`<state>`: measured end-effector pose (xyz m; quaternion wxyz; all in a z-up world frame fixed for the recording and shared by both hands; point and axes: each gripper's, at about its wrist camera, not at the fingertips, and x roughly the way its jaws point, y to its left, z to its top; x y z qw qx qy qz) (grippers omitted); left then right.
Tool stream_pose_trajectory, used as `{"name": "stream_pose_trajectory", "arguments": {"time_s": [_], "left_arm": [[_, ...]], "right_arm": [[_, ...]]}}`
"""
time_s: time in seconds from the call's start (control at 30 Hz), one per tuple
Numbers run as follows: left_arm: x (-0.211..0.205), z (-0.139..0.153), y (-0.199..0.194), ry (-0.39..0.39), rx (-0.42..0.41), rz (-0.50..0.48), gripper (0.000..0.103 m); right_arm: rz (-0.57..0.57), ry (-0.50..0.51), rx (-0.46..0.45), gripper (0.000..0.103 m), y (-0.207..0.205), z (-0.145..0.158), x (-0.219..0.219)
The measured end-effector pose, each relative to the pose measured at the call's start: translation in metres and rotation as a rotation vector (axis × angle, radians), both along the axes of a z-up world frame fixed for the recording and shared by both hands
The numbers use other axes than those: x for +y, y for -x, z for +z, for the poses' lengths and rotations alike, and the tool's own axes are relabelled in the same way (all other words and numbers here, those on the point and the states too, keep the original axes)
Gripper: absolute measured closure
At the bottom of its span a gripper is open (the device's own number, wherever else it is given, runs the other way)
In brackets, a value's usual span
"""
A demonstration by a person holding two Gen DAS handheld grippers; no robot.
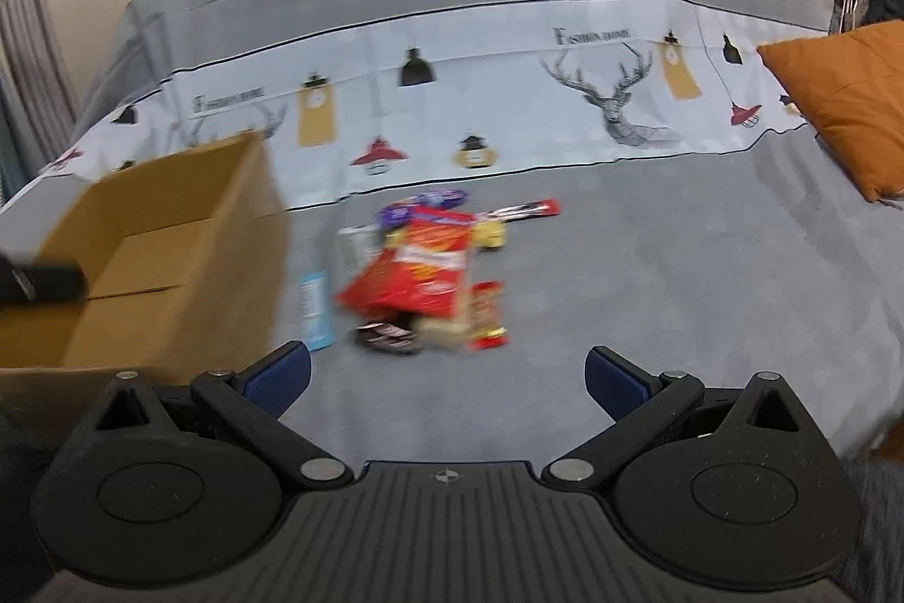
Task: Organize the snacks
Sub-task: 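Grasp the red spicy-strip packet with the left tool while the right tool grasps a small red bar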
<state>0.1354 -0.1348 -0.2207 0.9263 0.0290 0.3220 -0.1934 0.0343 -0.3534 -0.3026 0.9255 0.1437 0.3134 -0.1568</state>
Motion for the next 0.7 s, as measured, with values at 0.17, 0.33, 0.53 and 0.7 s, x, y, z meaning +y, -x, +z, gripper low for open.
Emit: {"name": "stream_pose_trajectory", "arguments": {"time_s": [0.17,0.33,0.53,0.7], "left_arm": [[-0.071,-0.028,-0.043,-0.048,-0.023,-0.111,0.001],[-0.129,-0.082,-0.101,-0.075,0.146,-0.233,0.030],[-0.157,-0.140,-0.150,-0.127,0.247,-0.261,0.044],[-0.153,-0.160,-0.165,-0.104,0.275,-0.289,0.041]], "right_arm": [[0.046,-0.056,-0.028,0.011,-0.024,-0.026,-0.067],[0.142,-0.217,0.016,0.059,-0.064,-0.066,-0.100],[0.276,-0.210,0.084,0.069,-0.104,-0.090,-0.088],[0.264,-0.215,0.158,0.068,-0.131,-0.113,-0.080]]}}
